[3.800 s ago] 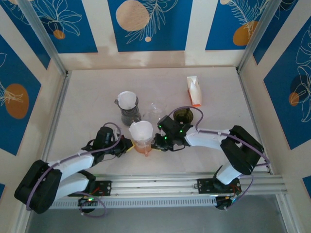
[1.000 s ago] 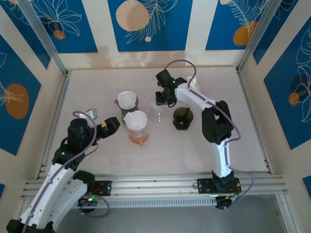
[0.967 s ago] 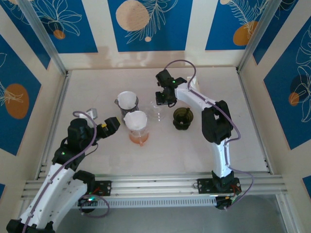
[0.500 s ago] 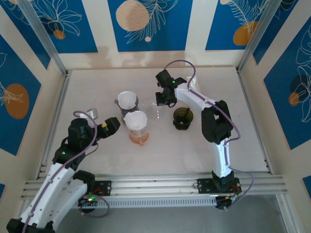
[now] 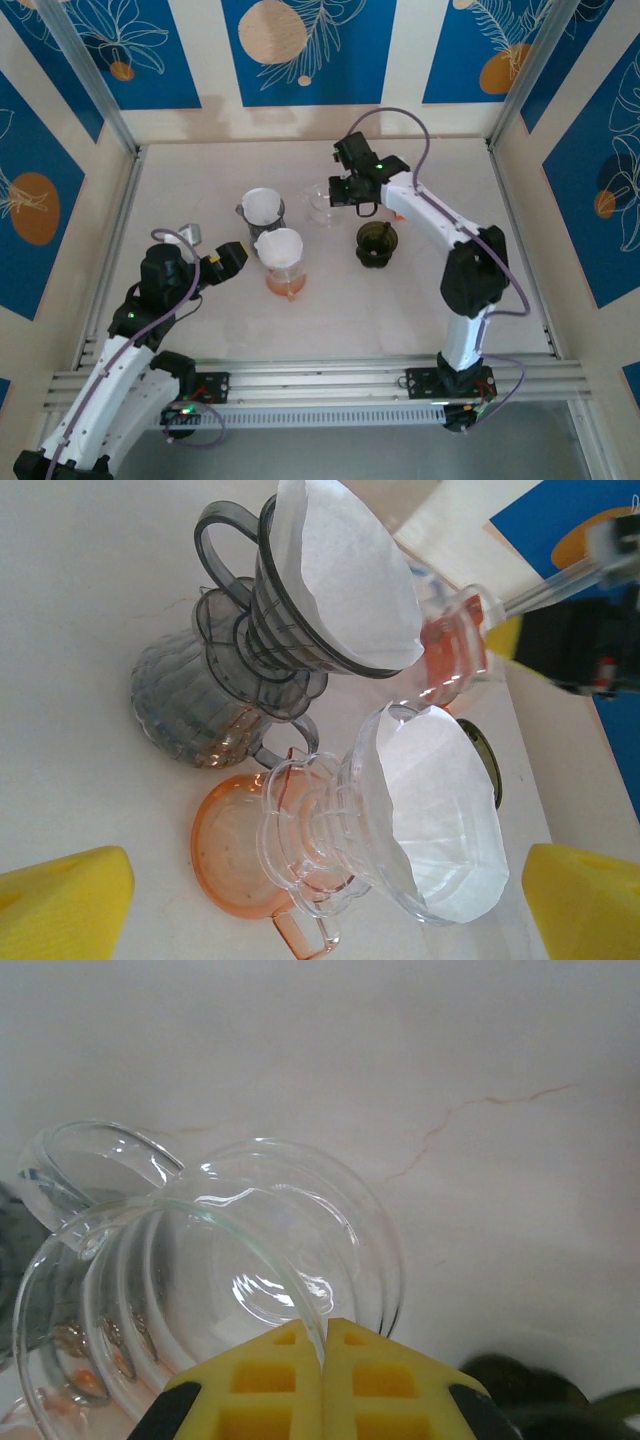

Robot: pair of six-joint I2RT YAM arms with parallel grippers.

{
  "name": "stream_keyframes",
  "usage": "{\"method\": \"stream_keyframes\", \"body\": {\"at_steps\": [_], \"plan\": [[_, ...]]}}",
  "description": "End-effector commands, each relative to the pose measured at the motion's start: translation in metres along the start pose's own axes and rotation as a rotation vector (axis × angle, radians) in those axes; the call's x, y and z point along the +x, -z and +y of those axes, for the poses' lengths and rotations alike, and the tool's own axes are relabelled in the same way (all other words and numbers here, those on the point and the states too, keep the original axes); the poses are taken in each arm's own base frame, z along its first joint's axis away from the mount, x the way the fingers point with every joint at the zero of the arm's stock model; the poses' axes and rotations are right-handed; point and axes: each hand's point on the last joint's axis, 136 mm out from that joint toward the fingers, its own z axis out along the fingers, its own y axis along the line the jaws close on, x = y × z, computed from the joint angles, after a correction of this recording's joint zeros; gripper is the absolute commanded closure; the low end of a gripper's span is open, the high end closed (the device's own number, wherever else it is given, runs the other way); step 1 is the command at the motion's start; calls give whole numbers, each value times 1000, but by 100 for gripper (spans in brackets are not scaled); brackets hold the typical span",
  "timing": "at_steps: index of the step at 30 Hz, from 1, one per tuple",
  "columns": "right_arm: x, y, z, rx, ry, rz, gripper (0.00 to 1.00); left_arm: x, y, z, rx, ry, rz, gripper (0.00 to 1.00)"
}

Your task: Place the coffee filter in the dripper

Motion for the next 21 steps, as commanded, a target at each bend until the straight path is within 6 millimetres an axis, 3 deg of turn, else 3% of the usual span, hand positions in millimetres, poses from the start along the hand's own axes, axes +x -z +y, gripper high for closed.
{"method": "stream_keyframes", "body": {"at_steps": [1, 5, 11, 16, 21], "plan": [[5, 42, 2, -11, -55, -61, 100, -2, -1, 1, 4, 7, -10, 0], [41, 76, -6, 3, -68, -49, 100, -1, 0, 1, 2, 9, -8, 0], [118, 107, -24, 73, -38, 37, 100, 5, -3, 5, 2, 7, 11, 0], [188, 100, -16, 56, -15, 186, 100, 11, -7, 6, 23, 11, 25, 0], [223, 73, 9, -10, 6, 273, 100, 12, -7, 8, 18, 4, 31, 0]]}}
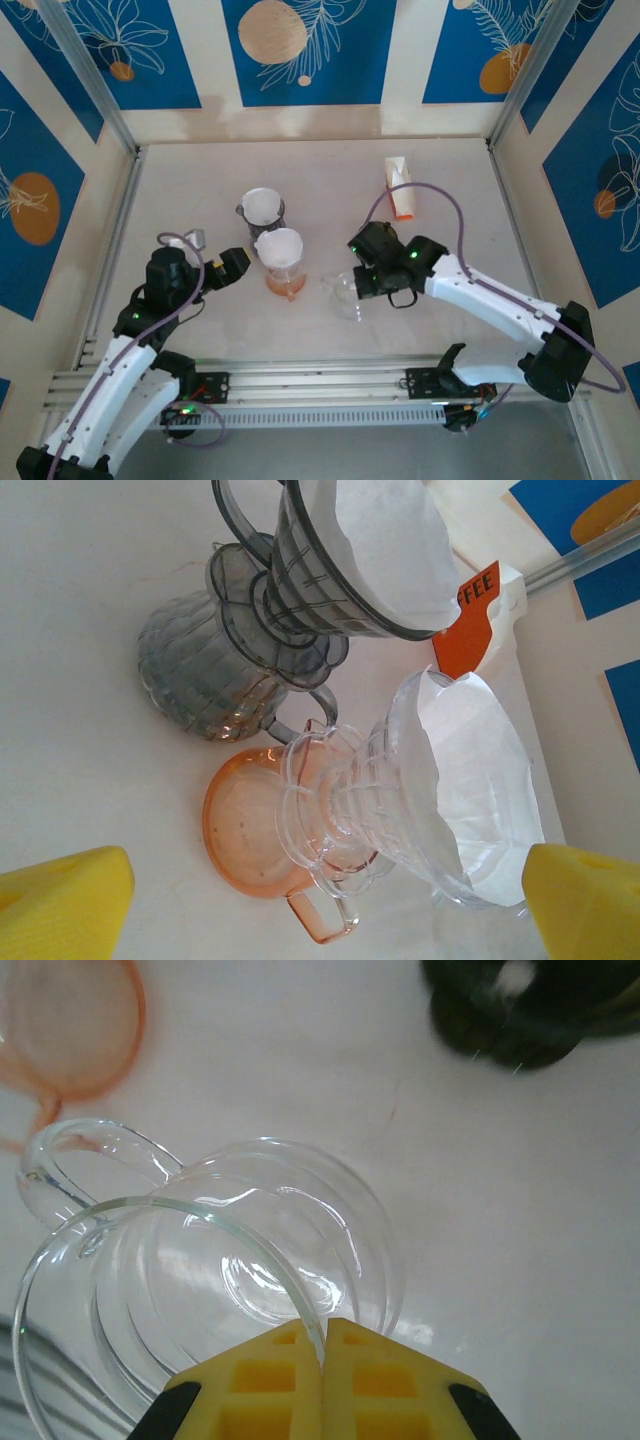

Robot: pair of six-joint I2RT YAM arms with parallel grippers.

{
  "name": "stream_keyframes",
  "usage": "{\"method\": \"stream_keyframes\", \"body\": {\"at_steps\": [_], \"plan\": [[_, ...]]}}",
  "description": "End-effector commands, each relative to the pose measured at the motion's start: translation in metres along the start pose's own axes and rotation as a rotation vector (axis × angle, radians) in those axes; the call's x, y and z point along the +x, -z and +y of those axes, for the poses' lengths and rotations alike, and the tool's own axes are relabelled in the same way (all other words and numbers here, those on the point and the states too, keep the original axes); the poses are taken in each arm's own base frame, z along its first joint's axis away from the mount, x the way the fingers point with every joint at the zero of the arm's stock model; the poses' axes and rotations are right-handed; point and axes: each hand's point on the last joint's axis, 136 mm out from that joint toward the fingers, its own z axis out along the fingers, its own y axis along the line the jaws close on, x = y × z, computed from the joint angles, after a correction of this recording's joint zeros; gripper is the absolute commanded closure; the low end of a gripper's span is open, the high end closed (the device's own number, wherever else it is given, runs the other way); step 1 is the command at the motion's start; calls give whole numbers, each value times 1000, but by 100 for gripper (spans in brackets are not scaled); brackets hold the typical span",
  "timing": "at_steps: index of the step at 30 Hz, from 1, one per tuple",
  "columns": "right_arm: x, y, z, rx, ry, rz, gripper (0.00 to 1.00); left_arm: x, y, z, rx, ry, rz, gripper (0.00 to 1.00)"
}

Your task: Place the coffee filter in the dripper

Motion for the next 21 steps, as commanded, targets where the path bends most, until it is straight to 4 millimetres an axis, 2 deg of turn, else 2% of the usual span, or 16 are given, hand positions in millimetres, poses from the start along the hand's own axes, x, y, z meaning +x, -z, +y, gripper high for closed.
{"method": "stream_keyframes", "body": {"at_steps": [1, 6, 12, 19, 21], "plan": [[3, -14, 20, -62, -48, 20, 100, -4, 1, -4, 22, -8, -12, 0], [13, -28, 21, -24, -30, 54, 100, -3, 4, -3, 15, -16, -11, 0], [25, -29, 17, -18, -53, 71, 100, -1, 3, -1, 11, -13, -6, 0], [36, -39, 19, -27, -64, 92, 93, 1, 0, 0, 20, -8, 2, 0], [36, -39, 19, -26, -68, 89, 88, 2, 0, -1, 20, -10, 5, 0]]}}
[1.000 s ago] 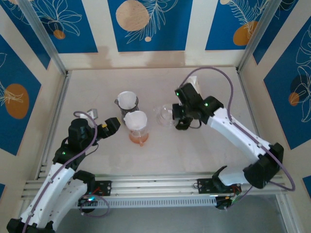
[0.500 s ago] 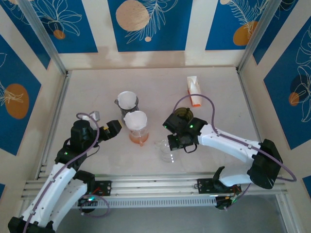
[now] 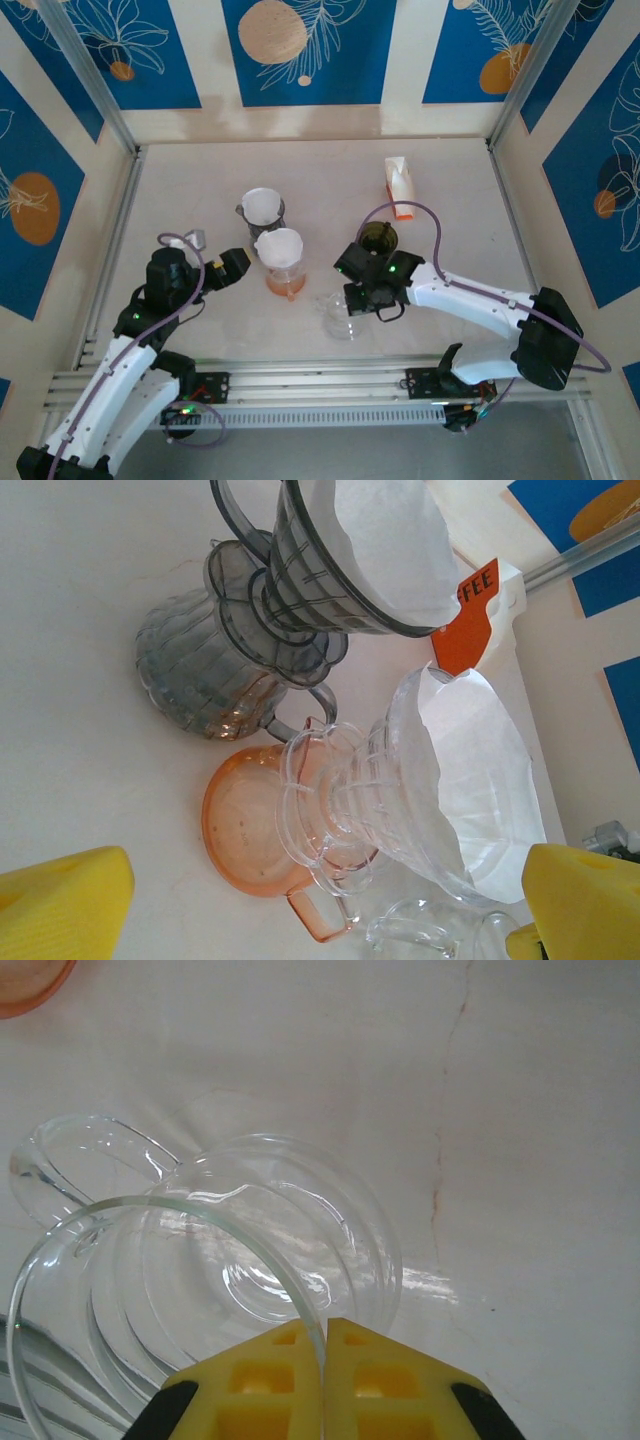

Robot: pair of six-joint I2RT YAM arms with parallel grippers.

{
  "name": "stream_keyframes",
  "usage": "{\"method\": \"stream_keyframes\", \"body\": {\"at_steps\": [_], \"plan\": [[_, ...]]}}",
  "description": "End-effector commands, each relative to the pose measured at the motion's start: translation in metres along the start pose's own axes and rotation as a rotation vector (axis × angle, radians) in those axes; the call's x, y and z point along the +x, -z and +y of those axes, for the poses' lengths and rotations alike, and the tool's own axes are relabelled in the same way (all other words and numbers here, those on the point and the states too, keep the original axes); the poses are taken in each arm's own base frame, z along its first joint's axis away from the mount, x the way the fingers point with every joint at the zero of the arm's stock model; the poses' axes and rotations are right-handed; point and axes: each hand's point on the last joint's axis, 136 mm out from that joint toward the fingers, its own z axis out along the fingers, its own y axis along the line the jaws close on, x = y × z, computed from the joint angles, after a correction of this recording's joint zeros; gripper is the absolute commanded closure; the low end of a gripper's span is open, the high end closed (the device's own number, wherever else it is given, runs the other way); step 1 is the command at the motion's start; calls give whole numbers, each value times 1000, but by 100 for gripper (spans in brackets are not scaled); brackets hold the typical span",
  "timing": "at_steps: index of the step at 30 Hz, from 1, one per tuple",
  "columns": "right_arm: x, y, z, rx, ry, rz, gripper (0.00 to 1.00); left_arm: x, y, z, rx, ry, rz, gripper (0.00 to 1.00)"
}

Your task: Place the coffee filter in the dripper

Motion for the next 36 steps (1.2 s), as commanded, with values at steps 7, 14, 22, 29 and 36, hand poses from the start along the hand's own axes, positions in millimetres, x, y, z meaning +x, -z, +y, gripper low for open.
{"method": "stream_keyframes", "body": {"at_steps": [7, 14, 22, 29, 36], "plan": [[-3, 12, -1, -11, -32, -42, 73, 0, 1, -2, 21, -9, 2, 0], [-34, 40, -23, -34, -126, -114, 55, 1, 0, -1, 20, -7, 5, 0], [-108, 44, -82, -133, -456, -206, 44, 2, 0, -1, 19, -2, 6, 0], [-146, 17, -121, -128, -660, -222, 43, 3, 2, 0, 17, 3, 8, 0], [-141, -14, -129, -89, -700, -136, 49, 1, 5, 0, 8, -10, 3, 0]]}}
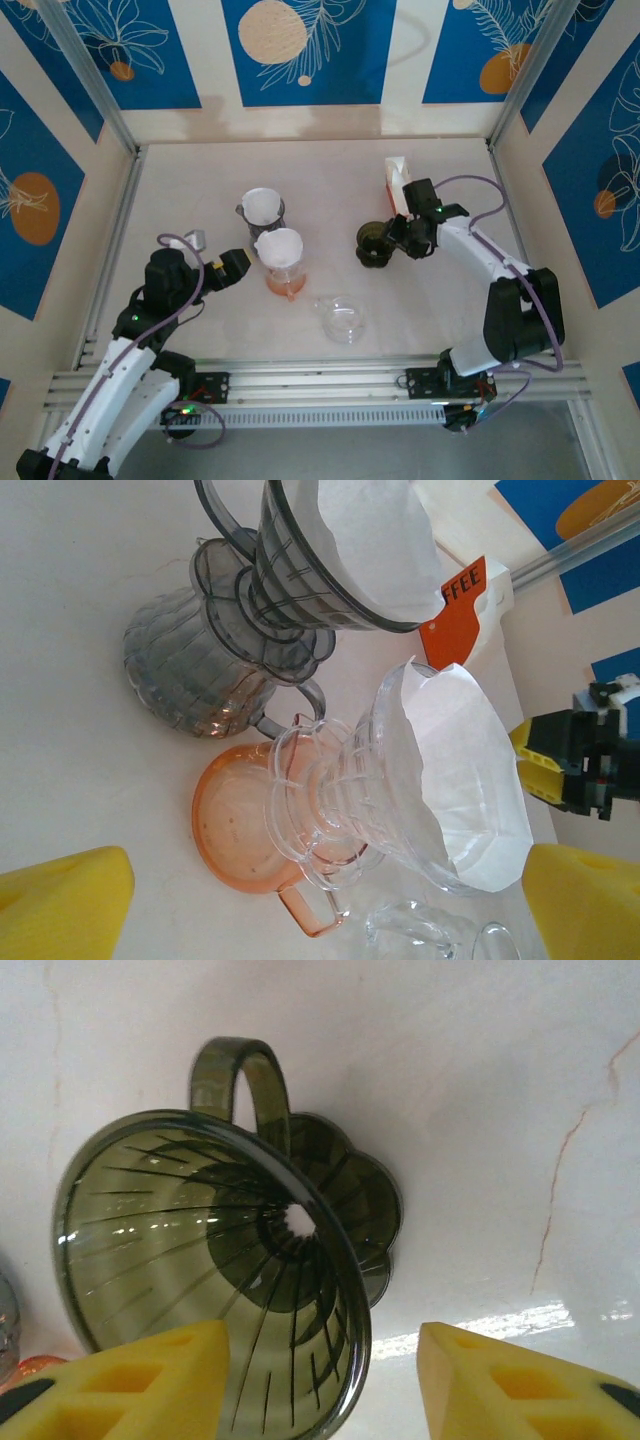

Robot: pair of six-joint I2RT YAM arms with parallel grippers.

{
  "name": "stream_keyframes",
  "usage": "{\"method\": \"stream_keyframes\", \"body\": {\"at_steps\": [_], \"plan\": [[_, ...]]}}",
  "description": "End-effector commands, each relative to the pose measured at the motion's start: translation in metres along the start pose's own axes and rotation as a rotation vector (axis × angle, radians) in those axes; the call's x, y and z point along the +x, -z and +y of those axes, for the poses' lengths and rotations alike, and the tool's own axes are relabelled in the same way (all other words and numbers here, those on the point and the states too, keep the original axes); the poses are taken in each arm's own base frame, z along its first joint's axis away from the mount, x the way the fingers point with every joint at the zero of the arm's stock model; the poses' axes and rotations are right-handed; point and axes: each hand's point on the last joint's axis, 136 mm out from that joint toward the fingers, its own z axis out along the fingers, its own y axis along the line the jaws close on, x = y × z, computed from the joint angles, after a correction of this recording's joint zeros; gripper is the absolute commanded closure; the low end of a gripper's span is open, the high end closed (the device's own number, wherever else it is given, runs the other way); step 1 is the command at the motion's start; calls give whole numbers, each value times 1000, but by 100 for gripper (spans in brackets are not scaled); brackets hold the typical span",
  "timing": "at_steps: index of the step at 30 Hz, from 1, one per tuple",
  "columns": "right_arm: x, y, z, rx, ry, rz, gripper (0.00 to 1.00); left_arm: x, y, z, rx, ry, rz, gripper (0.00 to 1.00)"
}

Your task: Place the coffee filter in the dripper

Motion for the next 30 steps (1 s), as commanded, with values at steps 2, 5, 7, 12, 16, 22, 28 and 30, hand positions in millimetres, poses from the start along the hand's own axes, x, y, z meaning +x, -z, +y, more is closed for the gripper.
{"method": "stream_keyframes", "body": {"at_steps": [2, 5, 7, 12, 16, 22, 28, 30], "plan": [[-1, -9, 5, -14, -18, 26, 55, 0, 2, 4, -13, -8, 0, 0], [1, -14, 5, -11, -15, 44, 66, 0, 2, 5, -19, -7, -3, 0], [1, -14, 4, -11, -11, 43, 73, 0, 2, 5, -25, -6, 0, 0], [4, -10, 3, -19, 8, 47, 91, 1, 0, 7, -30, -3, 10, 0], [8, -3, 0, -30, 29, 48, 100, 1, 0, 7, -30, 0, 10, 0], [17, 39, 16, -156, 92, 9, 100, 0, 1, 2, -22, -17, 18, 0], [53, 89, 33, -242, 232, 22, 100, -1, 2, 2, -33, -20, 23, 0], [73, 102, 35, -247, 292, 53, 100, -1, 2, 3, -36, -17, 22, 0]]}}
